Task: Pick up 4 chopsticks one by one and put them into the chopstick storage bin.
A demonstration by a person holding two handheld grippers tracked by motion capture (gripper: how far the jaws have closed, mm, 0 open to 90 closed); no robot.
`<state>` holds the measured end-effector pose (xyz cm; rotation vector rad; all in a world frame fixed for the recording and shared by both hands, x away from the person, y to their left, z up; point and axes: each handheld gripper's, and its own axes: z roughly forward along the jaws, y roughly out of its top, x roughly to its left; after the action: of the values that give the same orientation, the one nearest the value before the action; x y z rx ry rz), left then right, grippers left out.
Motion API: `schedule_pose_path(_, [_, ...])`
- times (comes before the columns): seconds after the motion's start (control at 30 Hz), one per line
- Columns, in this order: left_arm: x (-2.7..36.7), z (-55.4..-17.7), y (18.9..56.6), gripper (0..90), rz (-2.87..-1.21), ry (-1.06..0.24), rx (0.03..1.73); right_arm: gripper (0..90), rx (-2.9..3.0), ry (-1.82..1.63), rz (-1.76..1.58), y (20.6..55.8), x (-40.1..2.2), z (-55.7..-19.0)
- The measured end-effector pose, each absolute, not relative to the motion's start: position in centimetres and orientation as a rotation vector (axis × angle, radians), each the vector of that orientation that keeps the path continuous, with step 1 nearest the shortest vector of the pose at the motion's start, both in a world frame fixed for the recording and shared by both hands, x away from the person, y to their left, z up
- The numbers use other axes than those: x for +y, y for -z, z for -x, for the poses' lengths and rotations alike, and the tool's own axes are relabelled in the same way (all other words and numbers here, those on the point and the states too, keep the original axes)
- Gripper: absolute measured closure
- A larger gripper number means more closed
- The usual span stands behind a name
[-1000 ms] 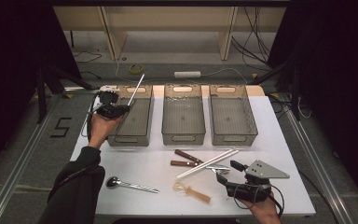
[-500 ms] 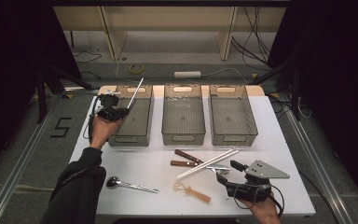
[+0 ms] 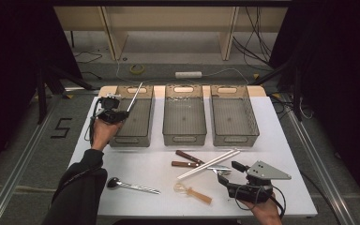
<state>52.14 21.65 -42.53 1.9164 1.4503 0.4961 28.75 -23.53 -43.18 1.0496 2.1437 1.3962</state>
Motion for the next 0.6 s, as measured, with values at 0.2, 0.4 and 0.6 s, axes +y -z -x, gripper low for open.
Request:
schedule_pose_path(0.2, [21.7,-52.2,42.6,83.8,-1.924,-0.487,1.465,30.7,2.145,-1.396,-1.049,43.2,-23.5,-28.7])
schedule_pose_path(0.4, [22.1,-51.7,41.9,66.5,-1.900,-0.471,1.443,30.7,2.141,-1.395,-1.051,43.1,-23.6,-28.7])
schedule_pose_path(0.6, [22.2,-49.9,41.0,47.3,-1.892,-0.399,1.401,30.7,2.138,-1.396,-1.055,43.1,-23.7,-28.7])
